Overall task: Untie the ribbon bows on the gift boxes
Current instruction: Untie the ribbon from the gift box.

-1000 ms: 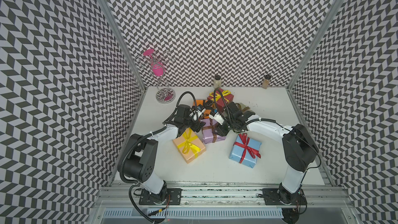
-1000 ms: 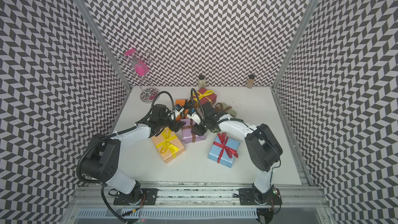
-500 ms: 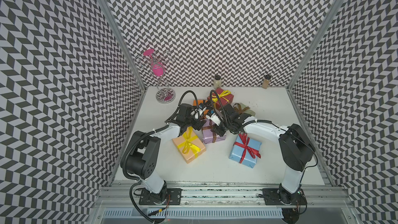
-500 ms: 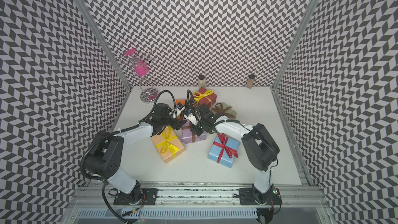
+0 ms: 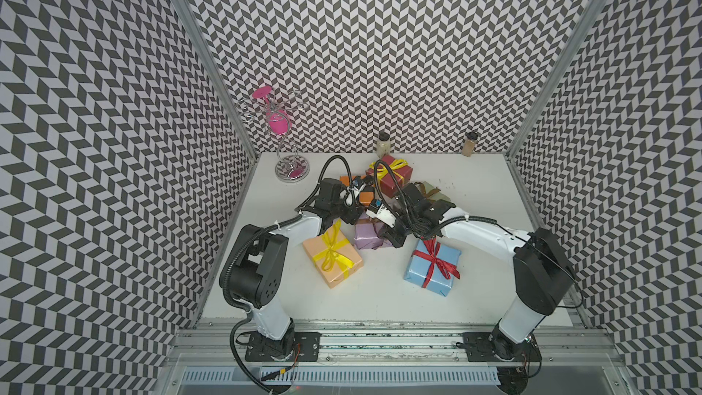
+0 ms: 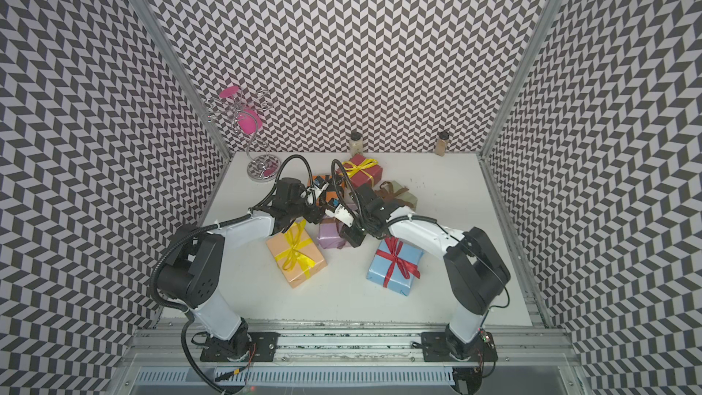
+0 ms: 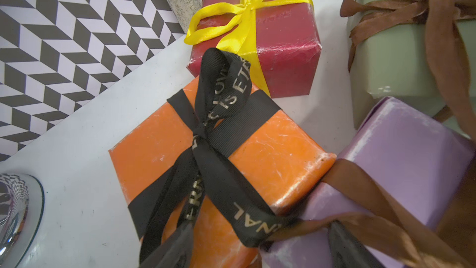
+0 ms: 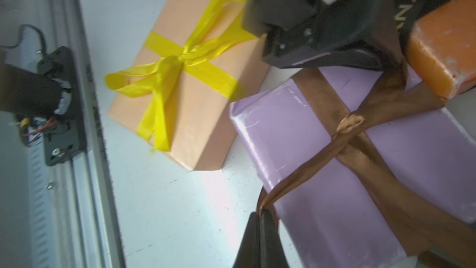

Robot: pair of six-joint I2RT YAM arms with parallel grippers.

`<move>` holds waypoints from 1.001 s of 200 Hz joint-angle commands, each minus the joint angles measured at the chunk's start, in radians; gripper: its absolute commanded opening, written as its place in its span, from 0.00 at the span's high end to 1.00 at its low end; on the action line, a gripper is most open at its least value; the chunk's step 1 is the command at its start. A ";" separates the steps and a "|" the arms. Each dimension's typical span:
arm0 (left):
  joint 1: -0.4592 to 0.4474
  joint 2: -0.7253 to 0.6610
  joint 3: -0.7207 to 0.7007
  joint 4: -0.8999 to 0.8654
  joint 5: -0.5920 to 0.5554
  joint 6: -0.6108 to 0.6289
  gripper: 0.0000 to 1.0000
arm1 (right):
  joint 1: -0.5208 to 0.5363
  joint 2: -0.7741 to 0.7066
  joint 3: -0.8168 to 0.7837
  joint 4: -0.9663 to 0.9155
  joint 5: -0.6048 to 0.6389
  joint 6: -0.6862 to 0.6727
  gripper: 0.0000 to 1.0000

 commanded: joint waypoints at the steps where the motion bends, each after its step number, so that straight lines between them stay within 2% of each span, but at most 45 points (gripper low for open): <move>1: 0.000 0.041 0.003 -0.079 -0.055 0.012 0.18 | 0.007 -0.071 -0.013 -0.117 -0.131 -0.173 1.00; 32: 0.000 0.051 0.011 -0.089 -0.063 0.009 0.16 | 0.007 -0.041 0.009 -0.382 -0.277 -0.393 1.00; 41: 0.000 0.051 0.012 -0.091 -0.064 0.009 0.16 | 0.007 -0.024 0.016 -0.463 -0.314 -0.458 0.97; 60: 0.000 0.045 0.013 -0.096 -0.061 0.009 0.16 | 0.007 0.013 0.033 -0.586 -0.343 -0.537 0.66; 74: 0.001 0.041 0.013 -0.100 -0.050 0.009 0.16 | 0.006 0.017 0.040 -0.602 -0.340 -0.570 0.53; 81: 0.000 0.038 0.011 -0.100 -0.045 0.010 0.16 | 0.003 0.005 0.036 -0.560 -0.333 -0.550 0.49; 94: 0.000 0.033 0.008 -0.101 -0.039 0.012 0.16 | 0.002 -0.038 0.019 -0.402 -0.273 -0.401 0.40; 107: 0.000 0.029 0.004 -0.101 -0.034 0.014 0.16 | 0.002 -0.088 -0.015 -0.169 -0.129 -0.205 0.37; 118: 0.000 0.026 0.004 -0.099 -0.025 0.015 0.16 | 0.001 -0.114 -0.037 -0.025 0.002 -0.101 0.37; 132: 0.000 0.024 0.004 -0.102 -0.012 0.013 0.16 | -0.005 -0.115 -0.035 0.085 0.058 -0.014 0.38; 176: 0.000 0.007 -0.008 -0.090 0.013 0.017 0.16 | -0.005 0.019 0.063 0.179 0.126 0.124 0.47; 200: 0.000 0.004 -0.010 -0.091 0.023 0.016 0.16 | -0.006 0.095 0.110 0.162 0.068 0.150 0.48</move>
